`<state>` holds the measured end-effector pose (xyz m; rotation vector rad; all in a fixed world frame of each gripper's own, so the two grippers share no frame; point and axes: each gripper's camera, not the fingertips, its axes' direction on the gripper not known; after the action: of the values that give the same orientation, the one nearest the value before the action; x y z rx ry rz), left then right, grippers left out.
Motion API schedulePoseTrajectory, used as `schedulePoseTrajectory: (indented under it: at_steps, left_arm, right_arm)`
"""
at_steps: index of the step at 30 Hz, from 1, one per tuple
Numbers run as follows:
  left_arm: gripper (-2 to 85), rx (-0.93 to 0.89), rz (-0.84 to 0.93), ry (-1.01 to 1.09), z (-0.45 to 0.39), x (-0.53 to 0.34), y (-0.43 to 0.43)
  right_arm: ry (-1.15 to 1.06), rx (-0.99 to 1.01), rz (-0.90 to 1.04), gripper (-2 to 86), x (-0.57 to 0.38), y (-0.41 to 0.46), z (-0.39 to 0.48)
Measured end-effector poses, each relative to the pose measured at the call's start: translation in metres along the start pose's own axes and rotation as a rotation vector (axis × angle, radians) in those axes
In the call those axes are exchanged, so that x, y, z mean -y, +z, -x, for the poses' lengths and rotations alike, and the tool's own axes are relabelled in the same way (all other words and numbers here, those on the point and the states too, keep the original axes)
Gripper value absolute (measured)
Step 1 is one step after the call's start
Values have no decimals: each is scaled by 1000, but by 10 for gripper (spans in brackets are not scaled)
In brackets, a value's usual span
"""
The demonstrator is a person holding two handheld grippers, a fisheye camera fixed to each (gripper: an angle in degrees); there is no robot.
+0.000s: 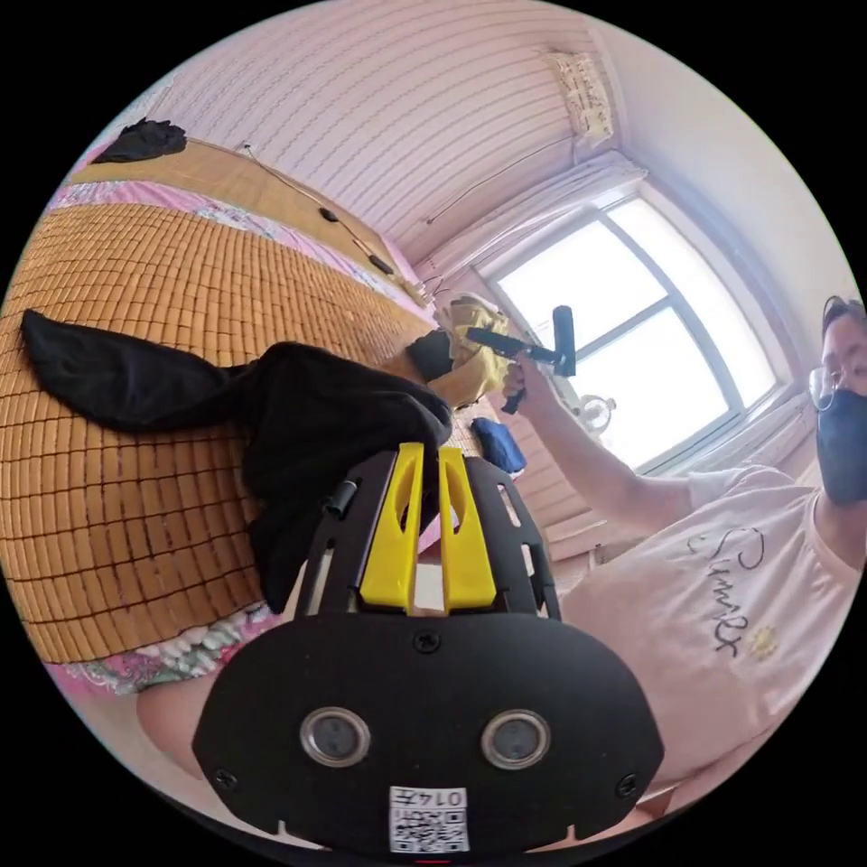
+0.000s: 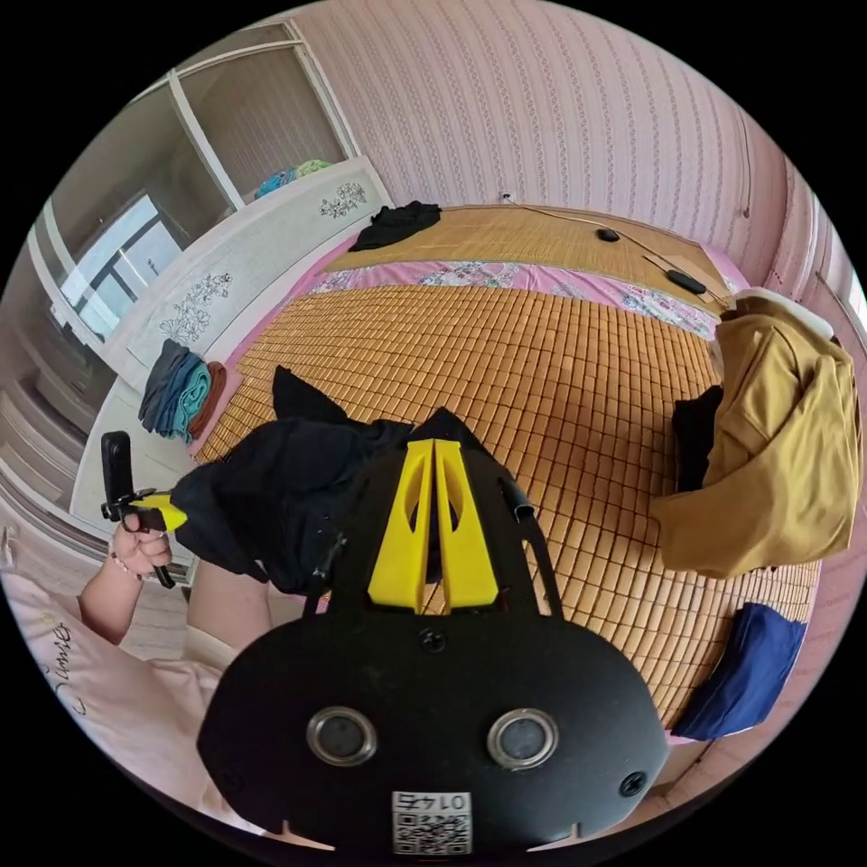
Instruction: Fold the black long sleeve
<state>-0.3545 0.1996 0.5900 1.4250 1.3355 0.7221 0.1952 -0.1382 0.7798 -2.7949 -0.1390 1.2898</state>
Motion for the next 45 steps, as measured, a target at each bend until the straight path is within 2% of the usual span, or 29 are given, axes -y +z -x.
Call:
schedulePoseTrajectory:
  at_steps: [2,4,6,8,9,10,12,14,16,19,23,27,29,31,32,36,38,40,45]
  left_arm:
    - [9,-141,-51,-15,-6,25,21]
    - [11,-353,-245,0,-21,61,17]
    - [17,-416,-383,8,-24,78,-8]
    - [26,-332,-439,-13,-18,80,-37]
    - [33,-182,-409,-32,-10,77,-51]
    - [39,15,-343,-47,3,69,-58]
    - [45,248,-213,-141,35,52,-54]
    - [46,384,-101,-238,71,30,-45]
    - [47,389,-40,-407,111,-1,-36]
    - [49,328,-63,-485,127,-23,-27]
    - [69,395,14,-434,123,-19,-1]
    - [96,579,150,-336,122,3,39]
    - [86,587,184,-304,122,13,56]
    - [22,625,335,-290,129,22,85]
    - [15,651,354,-299,131,24,89]
    - [-8,630,321,-313,127,33,81]
    - [-9,631,282,-336,125,31,71]
    - [-10,602,211,-359,120,29,57]
    - [-10,585,104,-391,106,18,33]
  right_arm:
    - [31,40,19,-8,-25,10,-5]
    - [68,70,31,-8,-44,11,-15]
    - [95,79,11,-7,-63,-3,-30]
    - [94,82,-9,-3,-76,-15,-39]
    - [93,82,-3,1,-85,-18,-45]
    - [93,80,5,4,-89,-18,-48]
    - [115,59,73,19,-104,-4,-61]
    - [149,81,145,40,-113,15,-71]
    - [185,126,187,74,-118,31,-80]
    - [215,175,223,96,-115,52,-86]
    - [176,175,236,106,-92,78,-81]
    - [141,153,360,114,-76,124,-74]
    - [123,182,373,107,-74,138,-68]
    - [72,166,391,88,-66,146,-61]
    - [50,148,357,77,-53,141,-58]
    - [-24,161,88,82,10,103,-61]
    - [-5,103,97,87,26,103,-69]
    - [10,142,128,99,30,102,-74]
    - [-30,60,149,93,-35,94,-62]
